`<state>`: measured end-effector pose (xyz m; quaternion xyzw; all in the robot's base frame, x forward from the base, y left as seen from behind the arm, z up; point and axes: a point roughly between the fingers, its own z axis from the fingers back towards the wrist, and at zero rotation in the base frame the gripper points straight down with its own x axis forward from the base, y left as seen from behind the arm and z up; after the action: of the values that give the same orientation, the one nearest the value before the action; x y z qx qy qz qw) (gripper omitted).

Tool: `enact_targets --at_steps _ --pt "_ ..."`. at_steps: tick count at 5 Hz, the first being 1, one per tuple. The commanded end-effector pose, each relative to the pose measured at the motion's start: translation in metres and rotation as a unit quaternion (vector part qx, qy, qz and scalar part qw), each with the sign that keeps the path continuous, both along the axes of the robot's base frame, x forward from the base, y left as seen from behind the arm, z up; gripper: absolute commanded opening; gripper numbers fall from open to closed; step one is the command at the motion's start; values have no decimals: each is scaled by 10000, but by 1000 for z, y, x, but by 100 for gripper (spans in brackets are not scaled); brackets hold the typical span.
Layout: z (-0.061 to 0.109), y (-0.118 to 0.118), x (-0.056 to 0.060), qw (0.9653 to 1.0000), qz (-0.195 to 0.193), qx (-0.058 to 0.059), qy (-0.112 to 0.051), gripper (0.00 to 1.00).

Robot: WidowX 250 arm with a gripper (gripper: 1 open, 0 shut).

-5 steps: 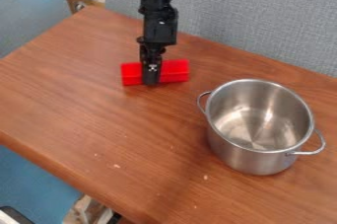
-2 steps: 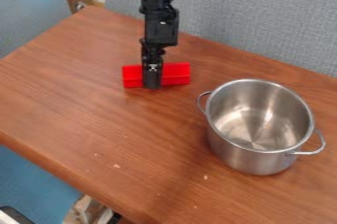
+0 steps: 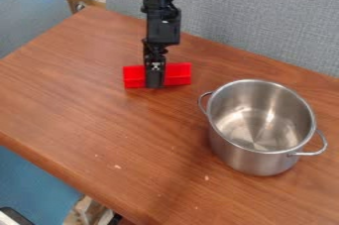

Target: Put the red object in the metal pot

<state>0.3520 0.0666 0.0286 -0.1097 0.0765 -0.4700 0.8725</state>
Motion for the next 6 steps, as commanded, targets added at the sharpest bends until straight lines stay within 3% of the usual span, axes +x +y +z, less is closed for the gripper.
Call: enact_targets --at_steps 1,2,6 --pt "2 2 2 10000 3 -74 -37 100" --pt "4 0 2 10000 48 -66 -32 0" --pt "45 -17 -6 9988 443 84 -181 0"
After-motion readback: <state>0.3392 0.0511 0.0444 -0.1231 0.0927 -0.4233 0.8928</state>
